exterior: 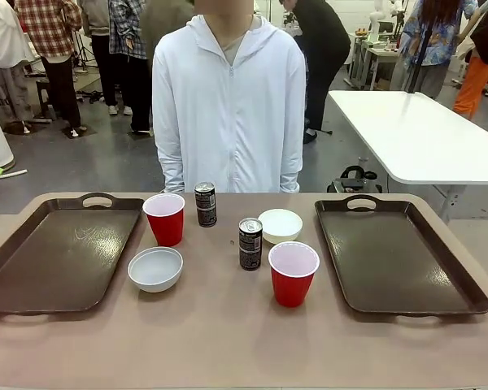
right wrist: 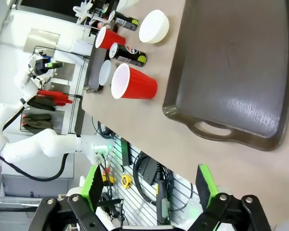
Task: Prepare tableware on both trays.
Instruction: Pick up a Picnic Bowl from the table and place it on a Handle tray.
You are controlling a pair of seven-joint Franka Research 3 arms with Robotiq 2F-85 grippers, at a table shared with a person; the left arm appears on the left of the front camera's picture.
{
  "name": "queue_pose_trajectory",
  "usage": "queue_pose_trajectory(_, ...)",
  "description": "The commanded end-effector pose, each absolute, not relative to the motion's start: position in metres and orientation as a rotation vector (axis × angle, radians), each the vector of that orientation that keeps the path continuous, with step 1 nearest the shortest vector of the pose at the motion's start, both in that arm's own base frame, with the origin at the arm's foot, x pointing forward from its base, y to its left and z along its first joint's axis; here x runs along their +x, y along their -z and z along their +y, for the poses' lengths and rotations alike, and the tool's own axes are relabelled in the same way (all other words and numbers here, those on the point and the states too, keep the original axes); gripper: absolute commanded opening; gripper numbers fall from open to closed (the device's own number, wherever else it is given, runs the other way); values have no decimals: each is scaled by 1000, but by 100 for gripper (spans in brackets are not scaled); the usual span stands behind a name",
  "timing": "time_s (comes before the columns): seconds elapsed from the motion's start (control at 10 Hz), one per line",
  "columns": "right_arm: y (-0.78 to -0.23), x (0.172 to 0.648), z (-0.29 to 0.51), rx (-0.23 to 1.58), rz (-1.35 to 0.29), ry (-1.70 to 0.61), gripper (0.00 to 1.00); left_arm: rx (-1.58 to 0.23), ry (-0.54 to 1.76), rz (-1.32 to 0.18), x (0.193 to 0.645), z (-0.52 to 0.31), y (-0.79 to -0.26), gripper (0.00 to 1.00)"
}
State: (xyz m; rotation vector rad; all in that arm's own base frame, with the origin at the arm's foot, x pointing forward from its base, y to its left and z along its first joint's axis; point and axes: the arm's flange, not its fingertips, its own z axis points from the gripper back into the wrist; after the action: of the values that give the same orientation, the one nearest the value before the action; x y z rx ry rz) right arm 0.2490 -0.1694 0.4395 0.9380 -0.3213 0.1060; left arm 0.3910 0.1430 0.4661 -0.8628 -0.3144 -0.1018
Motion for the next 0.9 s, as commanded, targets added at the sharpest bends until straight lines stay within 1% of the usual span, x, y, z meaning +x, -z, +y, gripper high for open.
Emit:
queue_pose_trajectory(0.0, -440, 246, -173, 898, -294, -131, 100, -857, 75, -340, 379, 121, -479, 100)
queue_pose_trajectory(0.1, -443, 246, -171, 881, -290, -129, 100, -823, 26, -362, 376, 119, -481, 100)
queue_pose_trajectory(0.5, -449, 249, -165, 852, -270, -126, 100, -804, -6, -385, 372, 115, -487, 100)
queue_pose_trajectory(0.7, -450, 250, -164, 849, -265, -123, 100, -752, -18, -393, 372, 120, -489, 100)
queue_pose_trajectory(0.8, -450, 251, -162, 842, -271, -136, 100, -685, -7, -395, 370, 127, -490, 100)
